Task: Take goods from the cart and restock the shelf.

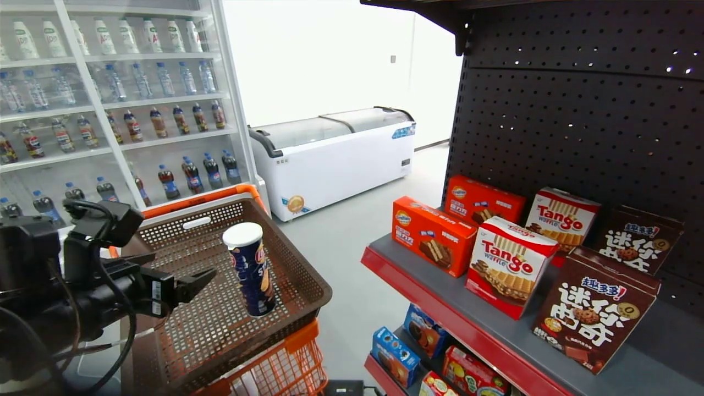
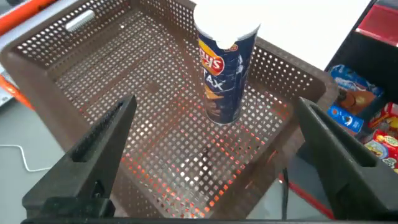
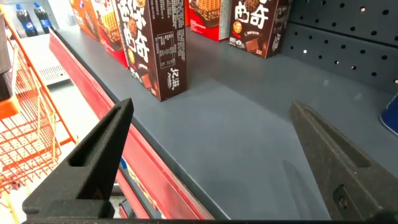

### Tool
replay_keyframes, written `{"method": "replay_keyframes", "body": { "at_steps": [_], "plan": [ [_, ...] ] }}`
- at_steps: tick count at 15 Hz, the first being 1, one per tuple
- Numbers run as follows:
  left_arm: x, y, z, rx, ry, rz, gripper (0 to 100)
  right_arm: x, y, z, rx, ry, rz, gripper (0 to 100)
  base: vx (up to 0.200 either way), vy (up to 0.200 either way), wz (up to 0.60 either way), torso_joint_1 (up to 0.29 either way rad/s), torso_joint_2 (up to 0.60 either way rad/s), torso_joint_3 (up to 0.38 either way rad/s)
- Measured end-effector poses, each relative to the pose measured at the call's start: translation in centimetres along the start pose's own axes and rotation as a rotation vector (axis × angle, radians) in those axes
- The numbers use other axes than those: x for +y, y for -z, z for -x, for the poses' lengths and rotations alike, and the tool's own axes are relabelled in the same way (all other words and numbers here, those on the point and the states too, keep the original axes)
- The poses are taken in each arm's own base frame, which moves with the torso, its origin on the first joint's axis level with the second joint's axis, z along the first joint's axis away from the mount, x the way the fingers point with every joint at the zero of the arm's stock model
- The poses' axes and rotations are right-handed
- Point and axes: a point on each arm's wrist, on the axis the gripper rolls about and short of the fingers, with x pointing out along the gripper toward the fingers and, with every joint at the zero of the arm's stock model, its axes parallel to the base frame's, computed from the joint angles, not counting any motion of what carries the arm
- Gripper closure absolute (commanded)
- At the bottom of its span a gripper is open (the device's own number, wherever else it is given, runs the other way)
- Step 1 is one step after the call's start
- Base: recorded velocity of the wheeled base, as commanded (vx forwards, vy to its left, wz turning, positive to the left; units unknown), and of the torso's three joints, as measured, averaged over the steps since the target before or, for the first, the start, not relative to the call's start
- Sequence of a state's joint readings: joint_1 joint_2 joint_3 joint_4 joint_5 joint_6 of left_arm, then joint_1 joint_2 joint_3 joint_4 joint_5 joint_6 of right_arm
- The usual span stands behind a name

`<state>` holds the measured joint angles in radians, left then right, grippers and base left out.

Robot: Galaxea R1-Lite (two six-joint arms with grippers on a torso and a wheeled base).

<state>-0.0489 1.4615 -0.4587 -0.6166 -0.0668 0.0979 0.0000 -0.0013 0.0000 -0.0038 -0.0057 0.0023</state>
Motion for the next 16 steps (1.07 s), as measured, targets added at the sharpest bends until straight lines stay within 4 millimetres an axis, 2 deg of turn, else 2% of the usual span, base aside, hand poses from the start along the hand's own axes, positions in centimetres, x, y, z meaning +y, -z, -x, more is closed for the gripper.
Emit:
{"method": "replay_keyframes", "body": {
  "at_steps": [4, 8, 14, 16],
  "plan": [
    [0.1, 0.8, -4.8, -0.038, 0.001, -0.008, 0, 0.0, 0.0, 0.0, 0.000, 0.000, 0.000, 0, 0.000, 0.000, 0.00, 0.000, 0.00, 0.000],
    [-0.1, 2.0, -8.8, -0.073, 0.007, -0.010, 0, 0.0, 0.0, 0.0, 0.000, 0.000, 0.000, 0, 0.000, 0.000, 0.00, 0.000, 0.00, 0.000],
    [-0.6, 4.1, -12.5, -0.069, 0.020, -0.014, 0, 0.0, 0.0, 0.0, 0.000, 0.000, 0.000, 0, 0.000, 0.000, 0.00, 0.000, 0.00, 0.000],
    [-0.6, 4.2, -13.6, -0.111, 0.016, -0.018, 0, 0.0, 0.0, 0.0, 0.000, 0.000, 0.000, 0, 0.000, 0.000, 0.00, 0.000, 0.00, 0.000]
  ]
}}
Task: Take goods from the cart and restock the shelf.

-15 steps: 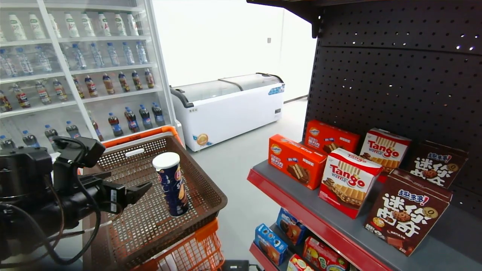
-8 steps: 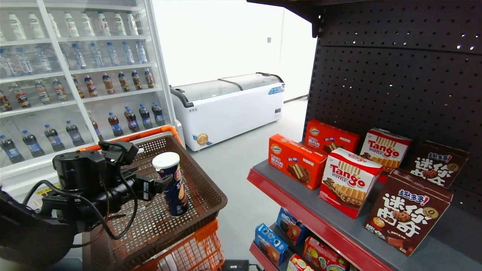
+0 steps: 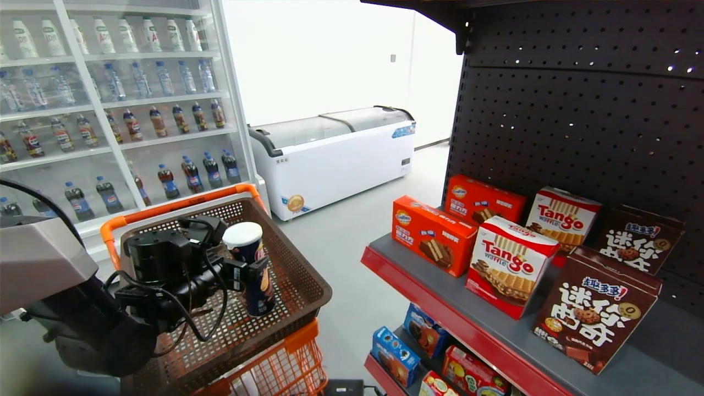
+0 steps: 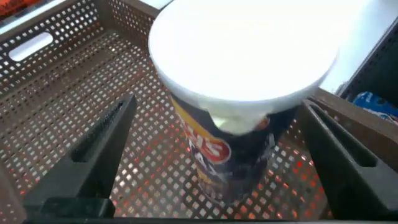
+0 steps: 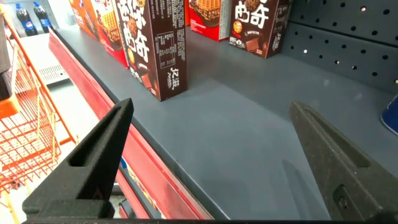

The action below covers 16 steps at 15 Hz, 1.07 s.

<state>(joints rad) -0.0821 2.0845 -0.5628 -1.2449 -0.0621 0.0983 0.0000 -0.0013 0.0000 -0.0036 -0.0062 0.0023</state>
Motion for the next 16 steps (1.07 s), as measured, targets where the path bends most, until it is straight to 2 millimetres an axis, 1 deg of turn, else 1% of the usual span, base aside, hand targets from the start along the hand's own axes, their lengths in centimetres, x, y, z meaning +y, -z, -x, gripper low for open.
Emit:
{"method": "replay_keyframes", "body": {
  "at_steps": [5, 8, 9, 12, 16],
  "plan": [
    [0.1, 1.0, -2.3, -0.030, -0.011, -0.005, 0, 0.0, 0.0, 0.0, 0.000, 0.000, 0.000, 0, 0.000, 0.000, 0.00, 0.000, 0.00, 0.000],
    [0.1, 1.7, -3.7, -0.033, -0.059, -0.005, 0, 0.0, 0.0, 0.0, 0.000, 0.000, 0.000, 0, 0.000, 0.000, 0.00, 0.000, 0.00, 0.000],
    [0.1, 2.0, -4.0, -0.029, -0.063, -0.005, 100, 0.0, 0.0, 0.0, 0.000, 0.000, 0.000, 0, 0.000, 0.000, 0.00, 0.000, 0.00, 0.000],
    [0.2, 2.1, -4.7, -0.029, -0.085, -0.006, 100, 0.0, 0.0, 0.0, 0.000, 0.000, 0.000, 0, 0.000, 0.000, 0.00, 0.000, 0.00, 0.000],
    [-0.4, 2.4, -4.8, 0.010, -0.104, -0.066, 100, 0.0, 0.0, 0.0, 0.000, 0.000, 0.000, 0, 0.000, 0.000, 0.00, 0.000, 0.00, 0.000]
  ]
}}
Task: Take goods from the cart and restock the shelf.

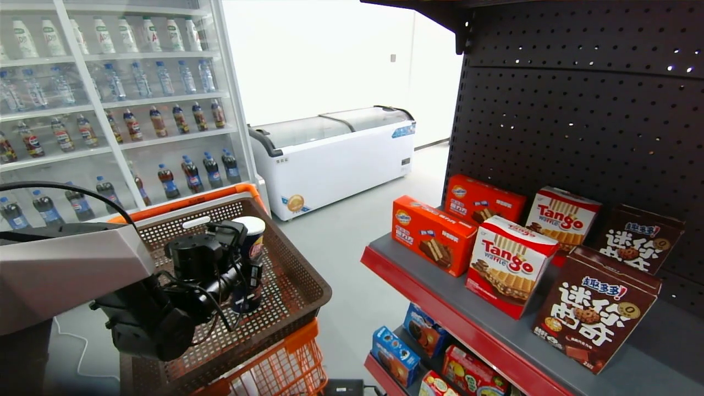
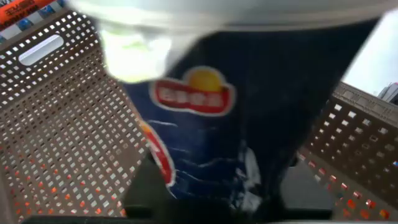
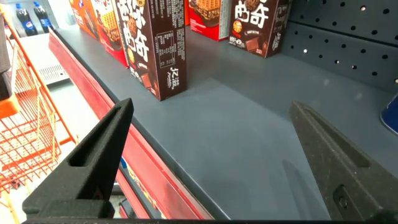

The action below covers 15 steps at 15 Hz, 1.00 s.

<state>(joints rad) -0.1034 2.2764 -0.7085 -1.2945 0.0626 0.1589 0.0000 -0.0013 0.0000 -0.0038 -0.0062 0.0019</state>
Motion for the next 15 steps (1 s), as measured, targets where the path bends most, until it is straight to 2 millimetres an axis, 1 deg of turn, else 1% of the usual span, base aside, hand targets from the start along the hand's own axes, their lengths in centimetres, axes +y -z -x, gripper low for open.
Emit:
{"method": "replay_keyframes", "body": {
  "at_steps": [2, 3, 6, 8, 9, 12, 15],
  "plan": [
    [-0.2, -0.5, 0.3, 0.037, 0.015, 0.000, 100, 0.0, 0.0, 0.0, 0.000, 0.000, 0.000, 0, 0.000, 0.000, 0.00, 0.000, 0.00, 0.000],
    [-0.5, -1.0, 0.6, 0.051, 0.040, 0.002, 100, 0.0, 0.0, 0.0, 0.000, 0.000, 0.000, 0, 0.000, 0.000, 0.00, 0.000, 0.00, 0.000],
    [-1.7, -3.6, 2.2, 0.046, 0.193, 0.003, 100, 0.0, 0.0, 0.0, 0.001, 0.000, 0.000, 0, 0.000, 0.000, 0.00, 0.000, 0.00, 0.000],
    [-2.4, -5.9, 4.1, 0.042, 0.296, -0.002, 100, 0.0, 0.0, 0.0, 0.000, 0.000, -0.001, 0, 0.000, 0.000, 0.00, 0.000, 0.00, 0.000],
    [-2.8, -7.3, 5.5, 0.035, 0.367, -0.006, 100, 0.0, 0.0, 0.0, 0.000, 0.000, -0.001, 0, 0.000, 0.000, 0.00, 0.000, 0.00, 0.000],
    [-4.3, -11.4, 9.5, -0.076, 0.562, -0.003, 100, 0.0, 0.0, 0.0, 0.000, 0.000, -0.001, 0, 0.000, 0.000, 0.00, 0.000, 0.00, 0.000],
    [-5.6, -14.2, 12.9, -0.170, 0.695, 0.093, 100, 0.0, 0.0, 0.0, 0.000, 0.000, 0.000, 0, 0.000, 0.000, 0.00, 0.000, 0.00, 0.000]
  ]
}}
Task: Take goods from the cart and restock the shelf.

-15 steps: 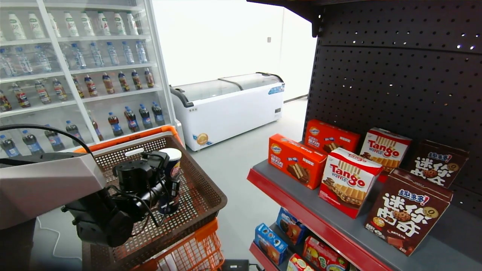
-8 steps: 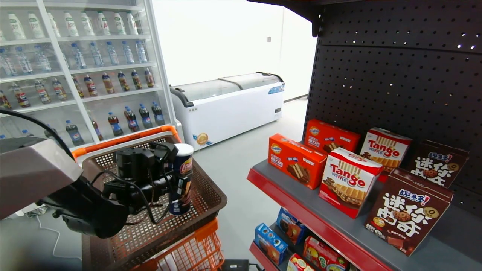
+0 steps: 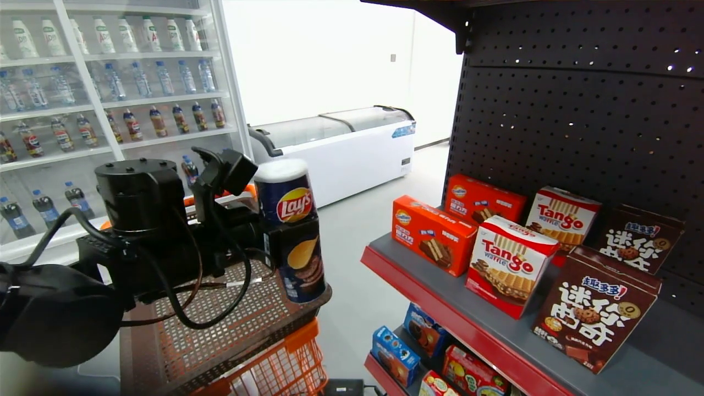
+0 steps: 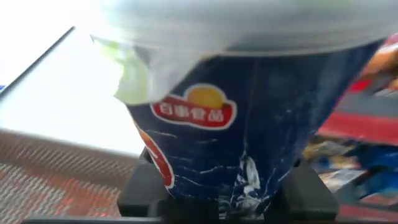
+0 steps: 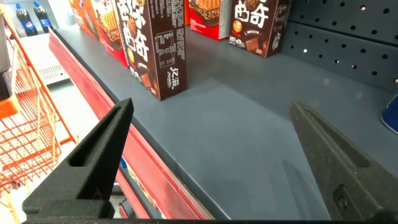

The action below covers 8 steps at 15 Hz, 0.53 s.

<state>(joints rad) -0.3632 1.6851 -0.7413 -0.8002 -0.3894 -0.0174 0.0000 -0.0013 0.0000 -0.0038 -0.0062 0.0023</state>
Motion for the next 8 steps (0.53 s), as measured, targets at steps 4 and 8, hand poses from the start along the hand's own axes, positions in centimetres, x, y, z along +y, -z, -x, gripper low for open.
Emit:
{"method": "replay_keyframes", "body": {
  "at_steps": [4, 8],
  "plan": [
    [-3.7, -2.3, 1.6, -0.089, 0.155, -0.010, 100, 0.0, 0.0, 0.0, 0.000, 0.000, 0.000, 0, 0.000, 0.000, 0.00, 0.000, 0.00, 0.000],
    [-5.1, -2.9, 2.5, -0.074, 0.243, -0.030, 100, 0.0, 0.0, 0.0, 0.000, 0.000, 0.000, 0, 0.000, 0.000, 0.00, 0.000, 0.00, 0.000]
  ]
}}
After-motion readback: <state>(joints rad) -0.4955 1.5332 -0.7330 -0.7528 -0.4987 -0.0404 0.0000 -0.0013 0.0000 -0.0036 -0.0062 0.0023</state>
